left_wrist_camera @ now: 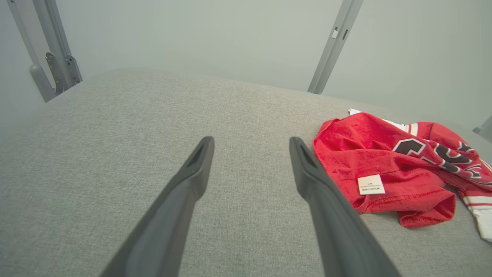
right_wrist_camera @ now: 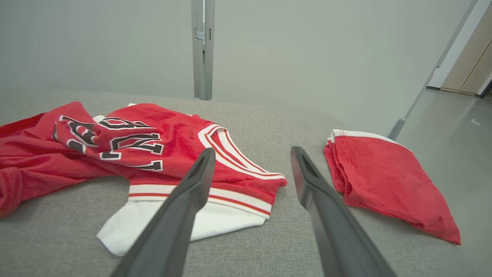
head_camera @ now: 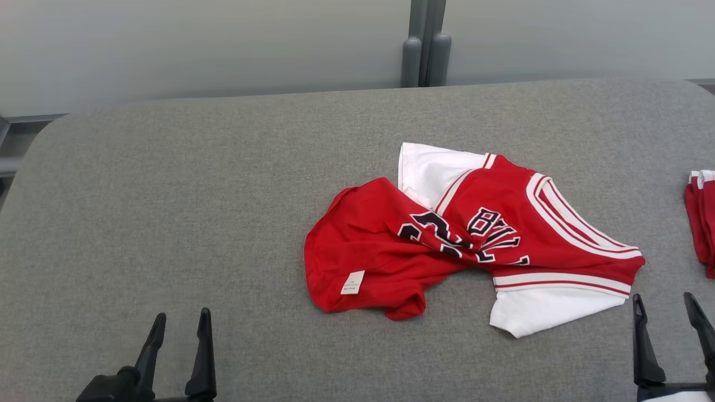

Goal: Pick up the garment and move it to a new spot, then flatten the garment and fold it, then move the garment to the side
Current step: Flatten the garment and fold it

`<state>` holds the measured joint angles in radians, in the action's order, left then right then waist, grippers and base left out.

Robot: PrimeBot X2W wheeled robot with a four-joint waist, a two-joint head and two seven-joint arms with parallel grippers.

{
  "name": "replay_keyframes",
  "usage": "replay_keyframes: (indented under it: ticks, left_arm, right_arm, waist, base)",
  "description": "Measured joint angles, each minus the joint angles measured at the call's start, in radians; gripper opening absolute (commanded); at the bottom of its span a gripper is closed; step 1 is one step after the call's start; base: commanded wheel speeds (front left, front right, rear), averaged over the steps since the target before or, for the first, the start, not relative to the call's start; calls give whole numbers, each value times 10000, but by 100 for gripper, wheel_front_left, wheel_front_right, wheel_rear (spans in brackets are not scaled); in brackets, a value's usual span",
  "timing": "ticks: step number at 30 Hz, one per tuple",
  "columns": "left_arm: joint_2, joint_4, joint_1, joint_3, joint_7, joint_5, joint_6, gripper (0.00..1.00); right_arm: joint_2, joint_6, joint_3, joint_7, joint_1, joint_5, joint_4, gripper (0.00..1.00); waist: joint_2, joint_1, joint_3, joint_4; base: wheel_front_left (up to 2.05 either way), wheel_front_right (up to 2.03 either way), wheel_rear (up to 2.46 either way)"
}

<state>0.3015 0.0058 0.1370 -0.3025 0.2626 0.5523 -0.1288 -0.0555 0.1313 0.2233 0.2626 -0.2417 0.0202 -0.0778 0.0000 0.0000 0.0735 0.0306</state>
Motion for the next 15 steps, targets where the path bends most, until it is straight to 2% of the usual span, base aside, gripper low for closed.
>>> replay_keyframes:
  ticks: [7, 15]
  left_arm:
    - [-564, 117, 525, 859, 0, -631, 474, 100]
    - [-767, 374, 934, 1269, 0, -1149, 834, 100]
  right_arm:
    - [33, 0, 533, 0, -306, -2, -25, 100]
    - [-77, 0, 545, 2, -360, 109, 203, 100]
  waist:
    - [0, 0, -299, 51]
    - [1, 0, -685, 60]
  base:
    - [0, 0, 0]
    - [0, 0, 0]
